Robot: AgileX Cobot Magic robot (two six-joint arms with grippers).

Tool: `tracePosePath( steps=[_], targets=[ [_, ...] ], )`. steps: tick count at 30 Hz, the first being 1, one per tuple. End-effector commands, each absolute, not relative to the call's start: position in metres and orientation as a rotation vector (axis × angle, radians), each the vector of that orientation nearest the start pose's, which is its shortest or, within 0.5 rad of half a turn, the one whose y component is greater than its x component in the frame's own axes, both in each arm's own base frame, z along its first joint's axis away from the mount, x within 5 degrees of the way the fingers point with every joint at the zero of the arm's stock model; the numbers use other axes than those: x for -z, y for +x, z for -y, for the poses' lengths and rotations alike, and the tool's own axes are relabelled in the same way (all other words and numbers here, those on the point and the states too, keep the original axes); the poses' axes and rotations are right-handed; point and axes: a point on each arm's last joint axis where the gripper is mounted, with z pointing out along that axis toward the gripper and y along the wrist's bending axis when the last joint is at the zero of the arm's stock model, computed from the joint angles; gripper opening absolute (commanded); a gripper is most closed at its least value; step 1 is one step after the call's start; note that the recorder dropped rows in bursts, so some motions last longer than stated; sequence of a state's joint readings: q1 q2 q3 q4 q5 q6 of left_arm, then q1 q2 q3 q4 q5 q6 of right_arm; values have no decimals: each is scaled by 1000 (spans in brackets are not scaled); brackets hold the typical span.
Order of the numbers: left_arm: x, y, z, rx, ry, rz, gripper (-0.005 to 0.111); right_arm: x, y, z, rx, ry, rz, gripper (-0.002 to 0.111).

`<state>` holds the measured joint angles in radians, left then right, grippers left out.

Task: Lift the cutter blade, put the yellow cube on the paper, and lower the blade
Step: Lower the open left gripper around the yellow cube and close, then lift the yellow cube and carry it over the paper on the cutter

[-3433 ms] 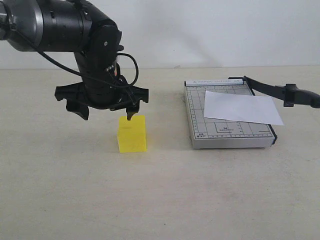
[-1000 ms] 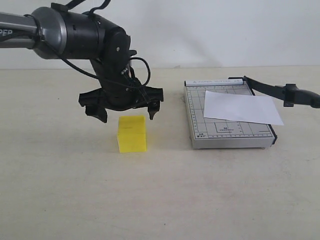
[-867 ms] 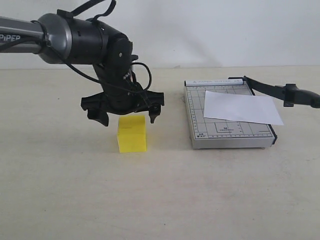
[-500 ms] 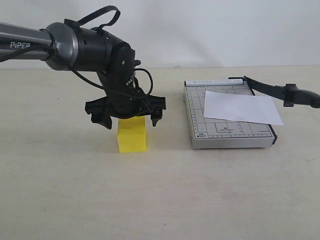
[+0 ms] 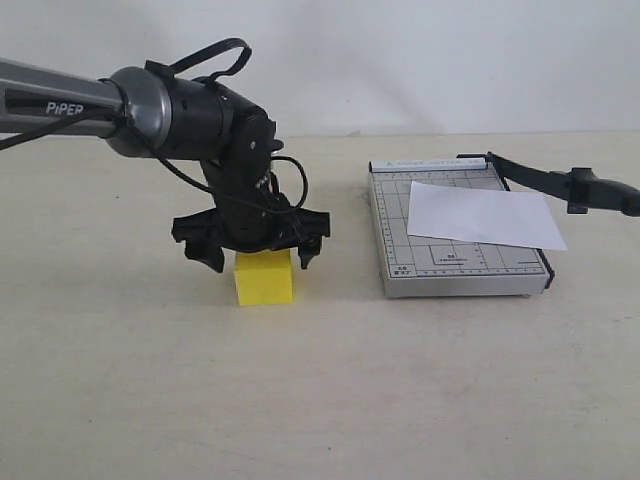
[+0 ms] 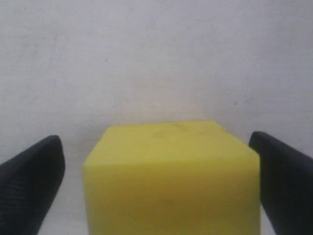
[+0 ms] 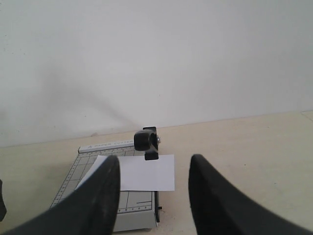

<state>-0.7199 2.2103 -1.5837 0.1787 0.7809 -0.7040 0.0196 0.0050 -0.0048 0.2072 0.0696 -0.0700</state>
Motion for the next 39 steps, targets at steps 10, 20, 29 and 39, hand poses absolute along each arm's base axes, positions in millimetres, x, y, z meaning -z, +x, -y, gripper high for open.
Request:
tracePosePath(
  steps=[10,20,29,39],
  targets=[
    [-169,357,294,6,397,-2823,4,-208,56,-2,-130,77,-1545,43],
    [-236,373,336,397,555,-2625,4,-208,56,-2,-130,77,-1545,43],
    [-228,365,382,479,713,-2557,4,-208,56,-2,-130,77,-1545,43],
    [-242,372,417,663,682,-2386,4,-208,56,-2,-130,77,-1545,43]
  ],
)
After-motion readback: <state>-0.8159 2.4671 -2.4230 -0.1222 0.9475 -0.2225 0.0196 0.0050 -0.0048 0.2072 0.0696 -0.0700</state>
